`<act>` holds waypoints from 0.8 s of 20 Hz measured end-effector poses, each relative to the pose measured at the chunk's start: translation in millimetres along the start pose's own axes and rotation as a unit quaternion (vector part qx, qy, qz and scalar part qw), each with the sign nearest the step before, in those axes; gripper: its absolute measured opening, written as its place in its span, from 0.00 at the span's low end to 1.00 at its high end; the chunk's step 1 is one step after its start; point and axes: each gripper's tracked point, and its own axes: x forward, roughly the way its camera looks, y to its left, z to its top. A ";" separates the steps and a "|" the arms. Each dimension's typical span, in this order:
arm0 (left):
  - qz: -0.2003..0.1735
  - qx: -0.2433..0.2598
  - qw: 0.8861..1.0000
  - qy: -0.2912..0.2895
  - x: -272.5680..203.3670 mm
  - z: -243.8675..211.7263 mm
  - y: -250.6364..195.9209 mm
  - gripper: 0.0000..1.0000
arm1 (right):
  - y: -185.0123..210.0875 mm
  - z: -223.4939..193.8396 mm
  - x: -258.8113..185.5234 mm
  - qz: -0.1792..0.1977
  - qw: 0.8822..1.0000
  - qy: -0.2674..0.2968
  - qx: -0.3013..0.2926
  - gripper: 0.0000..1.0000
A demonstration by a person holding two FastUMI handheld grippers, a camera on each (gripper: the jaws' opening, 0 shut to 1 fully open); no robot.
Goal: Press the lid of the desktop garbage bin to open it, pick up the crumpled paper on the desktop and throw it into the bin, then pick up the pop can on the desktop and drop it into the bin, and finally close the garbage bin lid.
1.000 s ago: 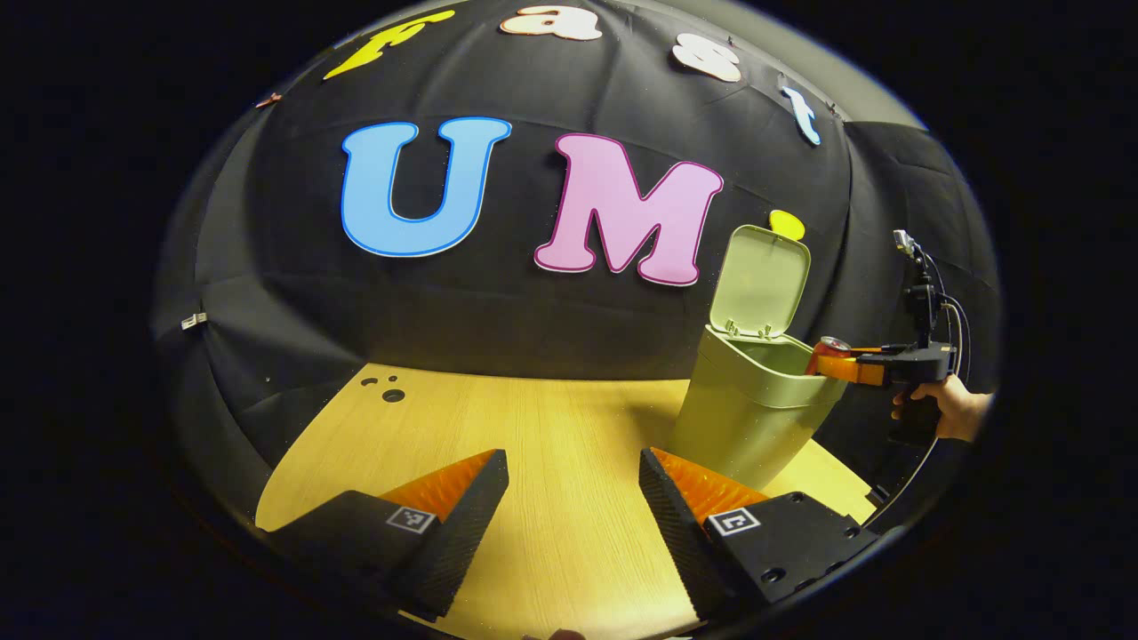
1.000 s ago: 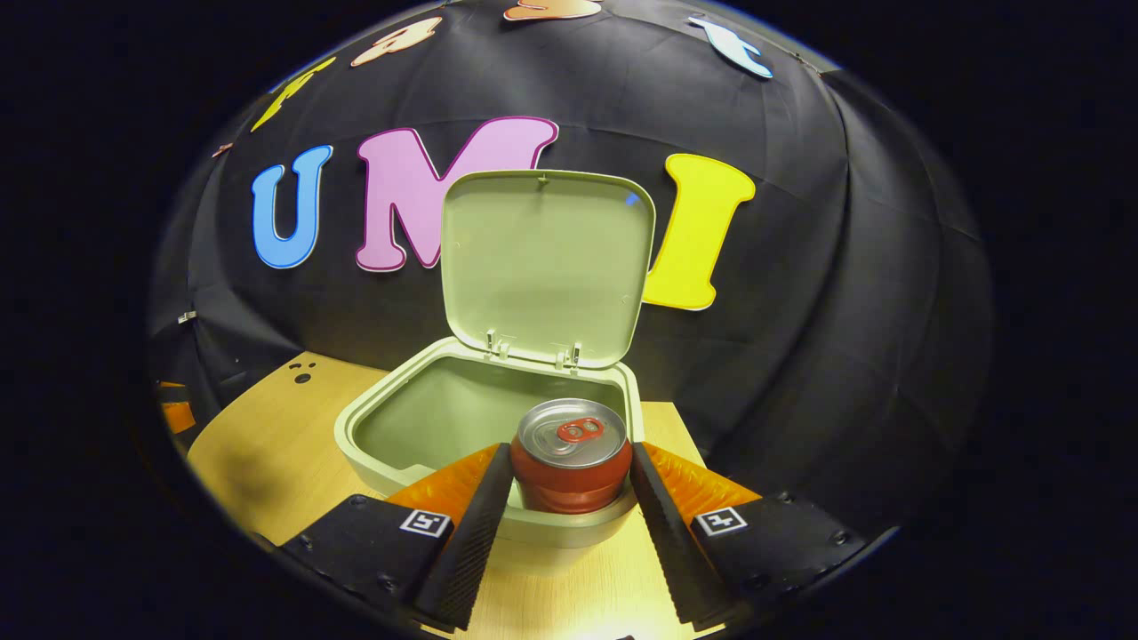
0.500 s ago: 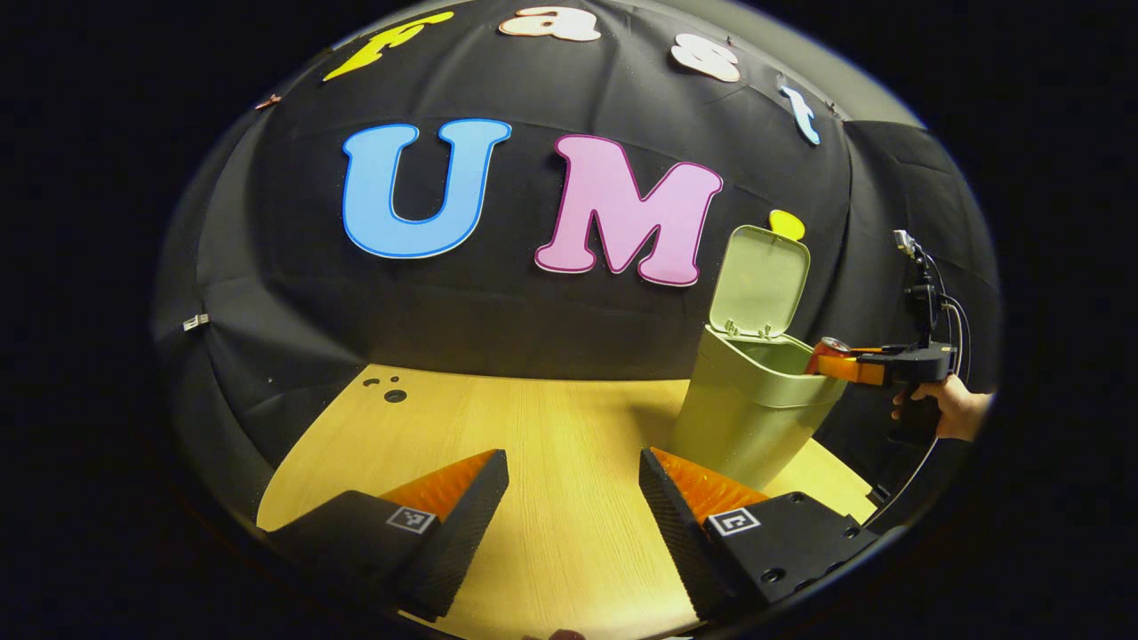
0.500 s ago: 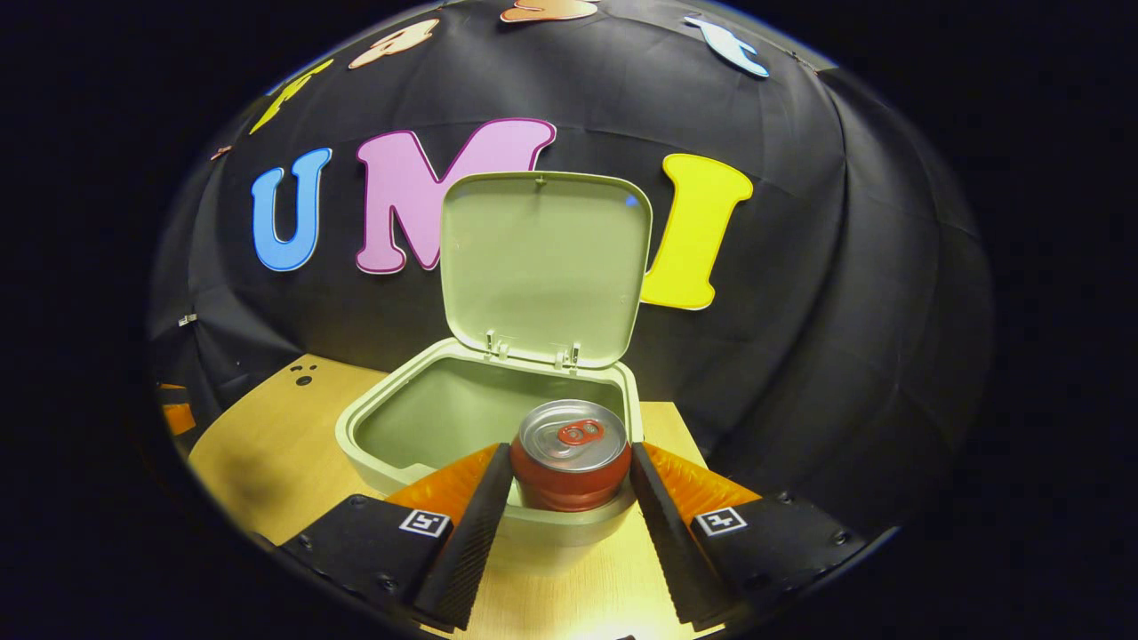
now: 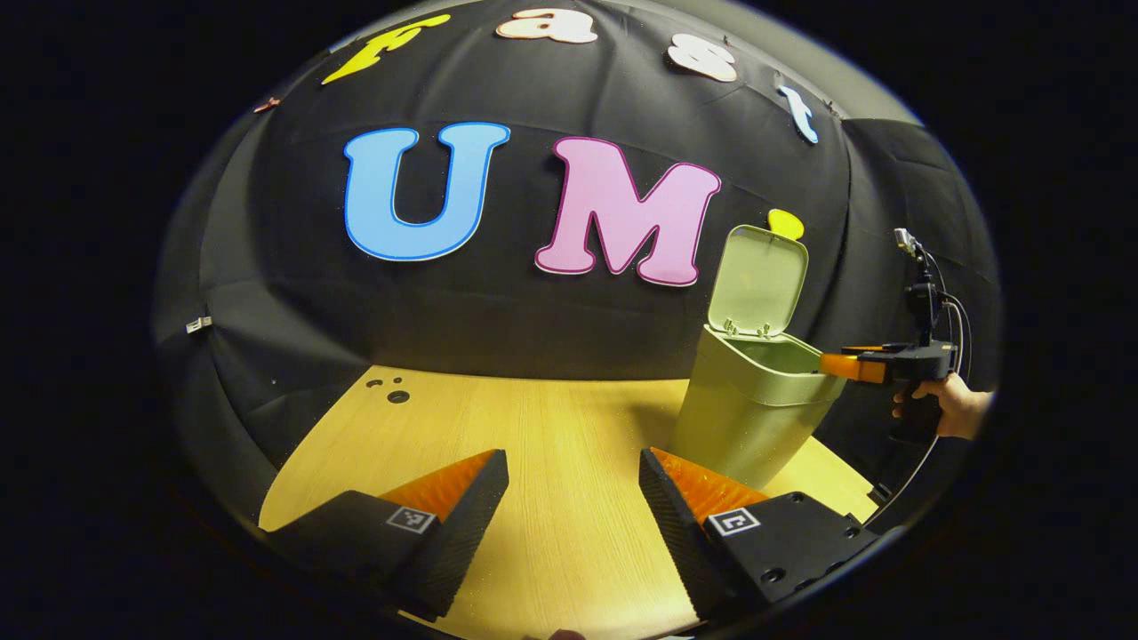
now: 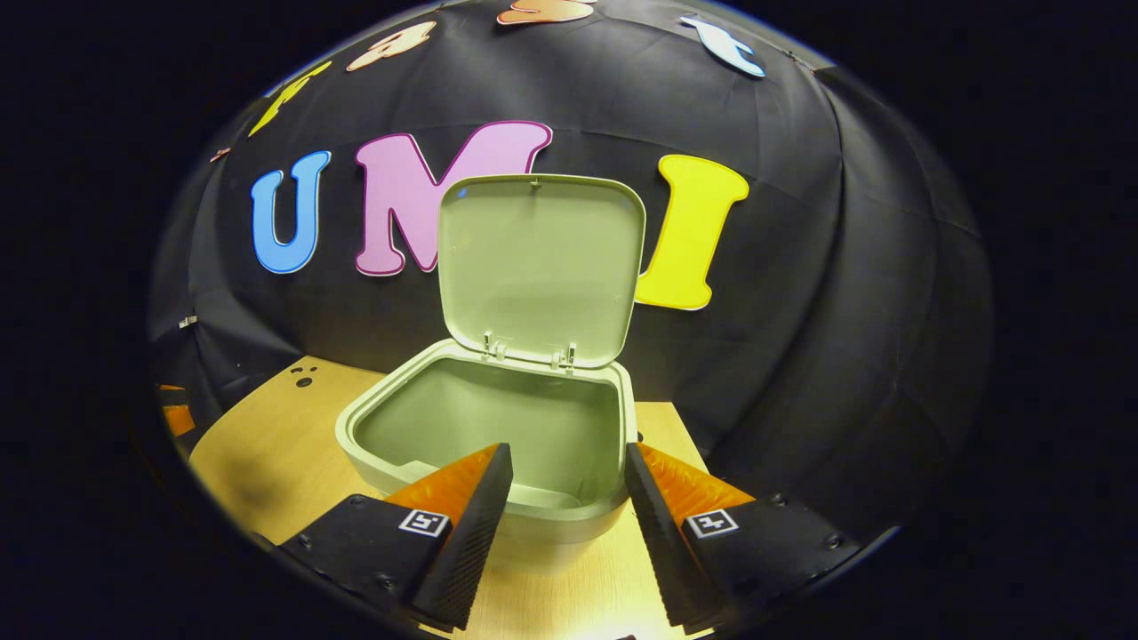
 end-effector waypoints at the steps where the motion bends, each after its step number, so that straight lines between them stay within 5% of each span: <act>1: 0.001 0.001 1.000 0.000 0.2 0.5 -0.9 0.95 | 2.2 7.3 -1.7 0.004 1.000 -0.009 0.002 0.81; 16: -0.003 -0.015 1.000 0.007 8.2 -6.8 -25.3 0.95 | -0.8 206.9 26.3 0.030 0.977 -0.211 0.020 0.81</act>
